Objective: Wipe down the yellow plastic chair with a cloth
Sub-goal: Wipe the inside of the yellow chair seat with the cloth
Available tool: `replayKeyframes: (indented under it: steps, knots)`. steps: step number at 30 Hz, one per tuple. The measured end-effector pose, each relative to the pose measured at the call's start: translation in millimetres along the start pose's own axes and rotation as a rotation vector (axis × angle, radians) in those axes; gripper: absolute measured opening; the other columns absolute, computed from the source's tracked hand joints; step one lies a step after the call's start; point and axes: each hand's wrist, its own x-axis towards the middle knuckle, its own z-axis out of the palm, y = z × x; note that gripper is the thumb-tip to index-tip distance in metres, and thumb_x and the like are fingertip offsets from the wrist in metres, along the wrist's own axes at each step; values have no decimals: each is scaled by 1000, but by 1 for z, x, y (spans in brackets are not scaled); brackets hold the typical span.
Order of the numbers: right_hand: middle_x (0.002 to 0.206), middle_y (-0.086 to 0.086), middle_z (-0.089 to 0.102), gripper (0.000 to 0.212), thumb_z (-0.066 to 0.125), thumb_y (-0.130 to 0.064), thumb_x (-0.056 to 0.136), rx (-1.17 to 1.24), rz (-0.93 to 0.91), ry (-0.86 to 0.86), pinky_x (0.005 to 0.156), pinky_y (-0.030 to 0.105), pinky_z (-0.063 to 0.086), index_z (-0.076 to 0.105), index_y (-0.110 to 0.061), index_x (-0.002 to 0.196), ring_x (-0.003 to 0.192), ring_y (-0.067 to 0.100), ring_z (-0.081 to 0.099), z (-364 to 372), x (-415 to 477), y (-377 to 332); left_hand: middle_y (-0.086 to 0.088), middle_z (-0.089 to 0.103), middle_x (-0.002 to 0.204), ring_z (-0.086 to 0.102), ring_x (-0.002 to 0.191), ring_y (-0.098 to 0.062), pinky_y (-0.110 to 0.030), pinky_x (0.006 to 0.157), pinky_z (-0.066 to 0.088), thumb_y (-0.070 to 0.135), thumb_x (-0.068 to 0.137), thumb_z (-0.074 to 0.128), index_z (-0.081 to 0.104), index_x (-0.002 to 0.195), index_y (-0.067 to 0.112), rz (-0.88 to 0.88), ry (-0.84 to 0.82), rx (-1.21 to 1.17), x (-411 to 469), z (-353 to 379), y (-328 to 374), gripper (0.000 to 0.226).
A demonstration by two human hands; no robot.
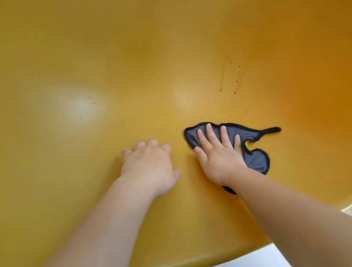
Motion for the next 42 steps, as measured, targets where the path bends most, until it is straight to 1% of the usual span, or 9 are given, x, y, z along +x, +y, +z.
replayKeyframes:
  steps: [5,7,11,15,22,29,33,39,42]
  knots:
    - [165,-21,-24,55,9,-51,108,-88,-370,-138,124,46,-17,-10,-45,160,151,12,-28,10,-77,5,-3,30,158,29,144,-31,-57,112,35,55,96,52,27,155,29,62,20,-75,27,-1,20,69]
    - [164,-23,-24,53,7,-52,108,-175,-276,-140,124,47,-17,-10,-49,158,151,11,-28,-9,-74,57,-4,31,157,30,143,-32,-55,111,38,57,93,57,29,154,27,74,15,-100,33,-2,26,73]
    - [167,-16,-22,55,4,-54,106,-363,133,-25,122,56,-18,-13,-47,158,153,19,-27,-60,-31,144,-4,32,155,30,142,-32,-57,110,40,63,87,62,36,150,26,84,-36,-85,38,8,36,77]
    - [168,-9,-24,60,6,-52,107,-316,264,84,121,59,-19,-13,-37,161,153,27,-28,-52,-7,130,-3,33,152,30,140,-32,-56,107,42,70,79,67,41,146,27,57,-45,-82,40,11,41,84]
    - [165,-19,-25,57,11,-57,107,-249,-205,-209,124,47,-17,-14,-47,158,151,16,-29,-25,-79,90,-1,31,149,30,137,-28,-55,103,44,76,72,69,37,147,31,61,-13,-37,42,7,61,94]
    - [167,-13,-22,65,7,-69,101,-574,115,15,122,53,-20,-10,-45,160,153,21,-28,-103,-22,193,-2,4,165,15,149,-30,-61,109,39,77,61,77,10,159,31,165,-57,24,53,2,104,127]
    - [168,-5,-25,66,10,-61,104,-466,229,90,121,58,-19,-12,-35,161,152,30,-30,-88,-3,172,-1,-16,167,-1,153,-36,-65,111,36,75,45,87,-4,161,28,112,-154,-1,76,-3,117,155]
    - [167,-14,-22,62,13,-60,106,-415,-176,-224,124,51,-15,-12,-42,160,153,21,-27,-55,-70,139,0,-17,167,-3,153,-37,-58,115,35,82,39,82,-6,161,28,127,-151,-5,83,4,111,160]
    - [169,-16,-15,77,20,-77,96,-583,-148,-124,125,50,-12,-9,-45,160,155,16,-19,-95,-57,186,1,-19,167,-5,154,-36,-59,115,34,82,40,82,-8,161,28,138,-157,-11,83,5,110,160]
